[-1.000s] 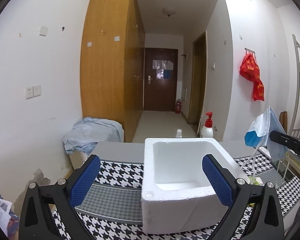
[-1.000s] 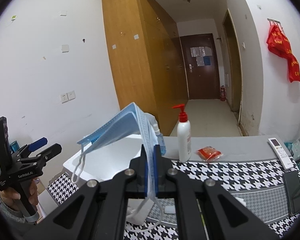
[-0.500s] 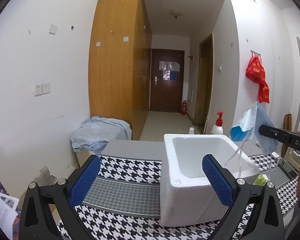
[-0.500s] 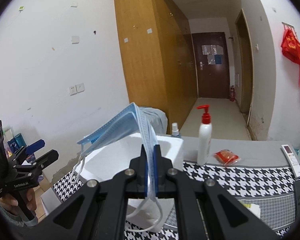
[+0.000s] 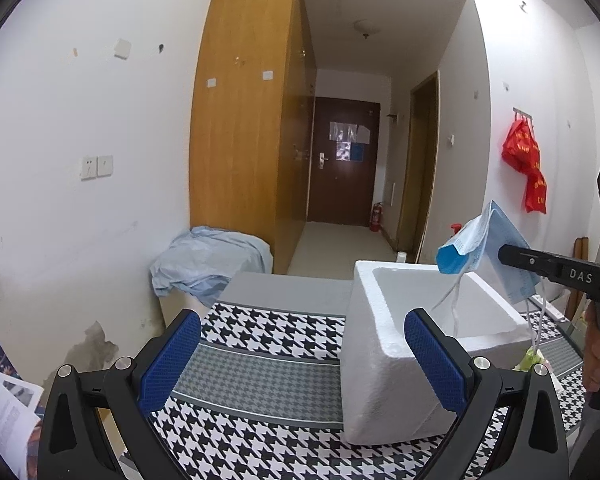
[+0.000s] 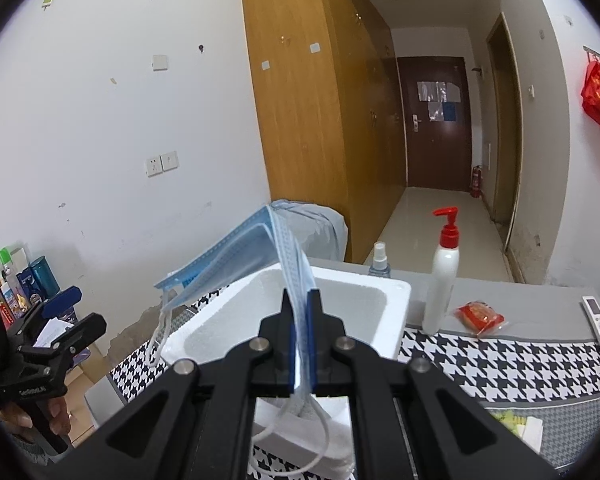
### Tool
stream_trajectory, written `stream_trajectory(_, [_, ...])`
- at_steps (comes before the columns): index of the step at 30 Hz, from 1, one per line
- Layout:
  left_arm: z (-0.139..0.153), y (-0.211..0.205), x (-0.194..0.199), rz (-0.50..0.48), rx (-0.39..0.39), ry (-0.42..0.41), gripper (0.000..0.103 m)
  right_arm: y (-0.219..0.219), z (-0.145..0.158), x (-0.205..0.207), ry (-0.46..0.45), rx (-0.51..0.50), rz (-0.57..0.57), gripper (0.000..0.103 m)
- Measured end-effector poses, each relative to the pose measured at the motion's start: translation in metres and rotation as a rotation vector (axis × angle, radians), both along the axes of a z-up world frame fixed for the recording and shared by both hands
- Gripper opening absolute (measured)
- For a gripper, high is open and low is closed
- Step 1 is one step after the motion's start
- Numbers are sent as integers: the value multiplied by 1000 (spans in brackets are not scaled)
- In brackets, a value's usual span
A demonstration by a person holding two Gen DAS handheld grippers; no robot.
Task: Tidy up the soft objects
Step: 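Lower the blue mask into the foam box and open the right gripper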
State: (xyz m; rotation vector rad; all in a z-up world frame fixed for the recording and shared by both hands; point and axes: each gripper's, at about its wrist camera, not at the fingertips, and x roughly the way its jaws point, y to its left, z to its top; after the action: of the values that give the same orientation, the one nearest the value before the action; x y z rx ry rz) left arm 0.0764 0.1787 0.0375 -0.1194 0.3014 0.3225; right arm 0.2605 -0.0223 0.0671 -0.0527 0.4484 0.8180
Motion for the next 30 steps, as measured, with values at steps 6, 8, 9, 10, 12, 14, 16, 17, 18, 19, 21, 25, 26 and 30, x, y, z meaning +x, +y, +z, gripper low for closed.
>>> stream_trajectory(6, [-4, 7, -5, 0, -14, 0, 102, 12, -5, 7, 24, -22, -2, 7])
stream_trajectory(8, [-5, 10, -6, -1, -17, -1, 102, 17, -8, 9, 34, -31, -3, 7])
stream_trajectory(9, [-5, 10, -6, -1, -19, 0, 102, 18, -9, 10, 38, -36, -5, 7])
stream_trajectory(10, [-6, 12, -6, -3, -20, 2, 102, 21, -11, 11, 43, -42, -5, 7])
stream_trajectory(12, [-8, 13, -5, -2, -23, 5, 102, 25, -13, 13, 50, -53, -11, 7])
stream_trajectory(14, [-9, 14, -4, -3, -28, 9, 102, 28, -15, 15, 57, -67, -14, 7])
stream_trajectory(16, [-11, 15, -4, -2, -30, 12, 102, 31, -17, 17, 66, -77, -24, 7])
stream_trajectory(17, [-12, 15, -3, -3, -33, 12, 102, 32, -18, 18, 71, -82, -28, 7])
stream_trajectory(18, [-12, 16, -2, -4, -34, 14, 102, 33, -18, 19, 76, -86, -33, 7])
stream_trajectory(19, [-12, 16, -2, -4, -35, 14, 102, 34, -19, 21, 81, -95, -47, 7])
stream_trajectory(21, [-13, 17, -1, -3, -38, 16, 102, 36, -22, 24, 86, -114, -74, 11])
stream_trajectory(25, [-16, 19, 2, -2, -46, 22, 102, 37, -25, 25, 98, -114, -62, 70])
stream_trajectory(26, [-17, 20, 2, -1, -47, 24, 102, 37, -25, 24, 88, -106, -56, 79])
stream_trajectory(30, [-16, 19, 4, -2, -43, 28, 102, 38, -22, 19, 74, -100, -37, 83])
